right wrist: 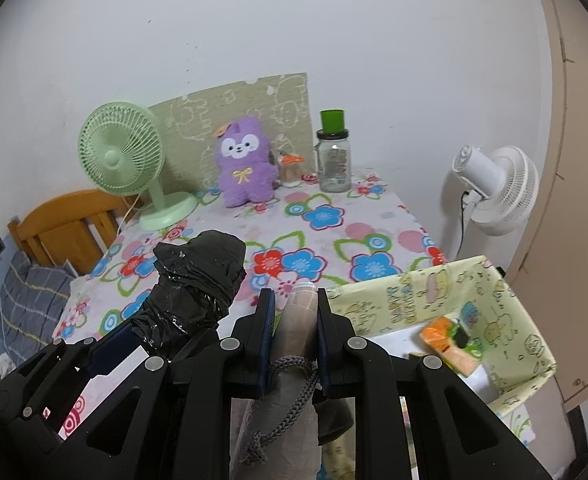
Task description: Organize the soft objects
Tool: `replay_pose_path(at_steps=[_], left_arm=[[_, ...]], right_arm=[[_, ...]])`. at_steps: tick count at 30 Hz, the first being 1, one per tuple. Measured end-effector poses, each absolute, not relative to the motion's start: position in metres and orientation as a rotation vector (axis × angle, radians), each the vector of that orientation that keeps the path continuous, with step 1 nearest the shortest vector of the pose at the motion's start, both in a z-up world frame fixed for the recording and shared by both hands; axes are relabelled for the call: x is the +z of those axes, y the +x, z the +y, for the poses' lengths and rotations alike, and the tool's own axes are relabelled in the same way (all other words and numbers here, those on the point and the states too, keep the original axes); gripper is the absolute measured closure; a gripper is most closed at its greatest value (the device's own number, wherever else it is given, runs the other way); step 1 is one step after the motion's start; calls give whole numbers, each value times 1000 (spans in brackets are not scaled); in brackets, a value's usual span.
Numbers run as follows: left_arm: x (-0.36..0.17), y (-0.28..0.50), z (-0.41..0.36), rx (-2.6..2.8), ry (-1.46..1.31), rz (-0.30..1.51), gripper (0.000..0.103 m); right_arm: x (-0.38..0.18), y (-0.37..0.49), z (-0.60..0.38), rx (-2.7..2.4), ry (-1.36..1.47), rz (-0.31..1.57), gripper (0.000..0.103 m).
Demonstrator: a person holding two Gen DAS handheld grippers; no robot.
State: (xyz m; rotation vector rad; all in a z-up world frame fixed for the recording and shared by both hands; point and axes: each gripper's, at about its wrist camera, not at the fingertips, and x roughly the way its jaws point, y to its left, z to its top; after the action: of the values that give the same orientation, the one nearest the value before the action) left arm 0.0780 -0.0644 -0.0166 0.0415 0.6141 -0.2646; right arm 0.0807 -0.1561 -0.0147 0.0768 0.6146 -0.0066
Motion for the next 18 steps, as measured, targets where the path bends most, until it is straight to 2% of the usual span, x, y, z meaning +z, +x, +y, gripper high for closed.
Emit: replay_pose_path(at_steps=[18], left_arm=[[-5,81,-120,-326,85,593,58]], right_arm=[[-1,77,-213,-74,98,585,81]])
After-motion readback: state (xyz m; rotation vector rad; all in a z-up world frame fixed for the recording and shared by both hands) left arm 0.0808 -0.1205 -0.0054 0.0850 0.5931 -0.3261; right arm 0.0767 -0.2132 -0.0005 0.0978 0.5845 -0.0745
